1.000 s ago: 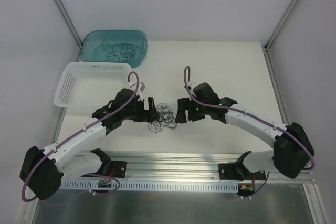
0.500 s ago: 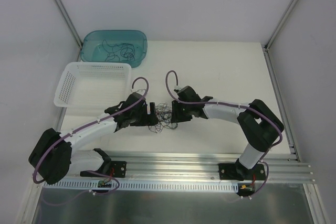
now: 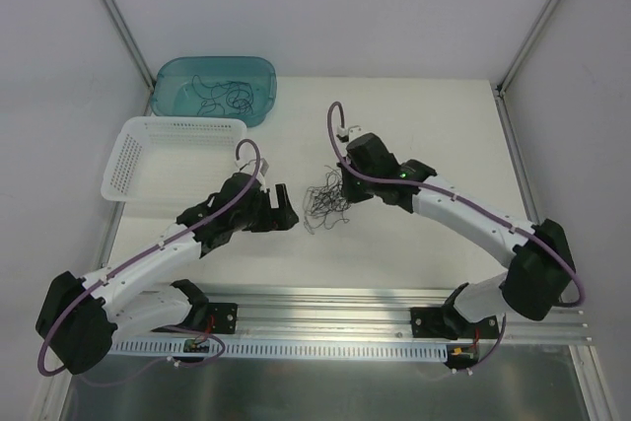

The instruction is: Untangle the cables

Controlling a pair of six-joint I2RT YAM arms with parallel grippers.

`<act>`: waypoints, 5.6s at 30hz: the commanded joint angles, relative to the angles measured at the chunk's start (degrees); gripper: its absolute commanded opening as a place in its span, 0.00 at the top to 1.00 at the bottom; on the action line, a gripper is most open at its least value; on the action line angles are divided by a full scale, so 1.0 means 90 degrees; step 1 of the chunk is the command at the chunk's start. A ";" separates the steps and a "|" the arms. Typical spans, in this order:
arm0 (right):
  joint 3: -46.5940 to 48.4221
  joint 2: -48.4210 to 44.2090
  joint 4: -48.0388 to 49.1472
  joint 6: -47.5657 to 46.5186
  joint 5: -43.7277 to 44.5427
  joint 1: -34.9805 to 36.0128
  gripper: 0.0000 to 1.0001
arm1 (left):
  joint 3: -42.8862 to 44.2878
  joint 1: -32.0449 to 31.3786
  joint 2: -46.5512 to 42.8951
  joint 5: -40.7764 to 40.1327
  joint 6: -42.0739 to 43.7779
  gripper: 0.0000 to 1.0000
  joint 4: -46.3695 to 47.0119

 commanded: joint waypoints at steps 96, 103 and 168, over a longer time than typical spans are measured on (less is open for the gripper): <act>-0.2332 -0.1534 -0.0532 0.1455 -0.1000 -0.4698 0.99 | 0.5695 -0.0139 -0.0565 -0.1600 0.2821 1.00 -0.2710; -0.2479 -0.1397 -0.0454 0.1436 -0.1029 -0.4718 0.99 | 0.6996 -0.0129 -0.0369 -0.1786 0.3124 1.00 -0.2994; -0.1736 -0.4551 -0.1987 -0.0253 -0.2377 -0.3497 0.03 | 1.1196 0.2263 0.3898 -0.0312 0.3798 1.00 -0.0721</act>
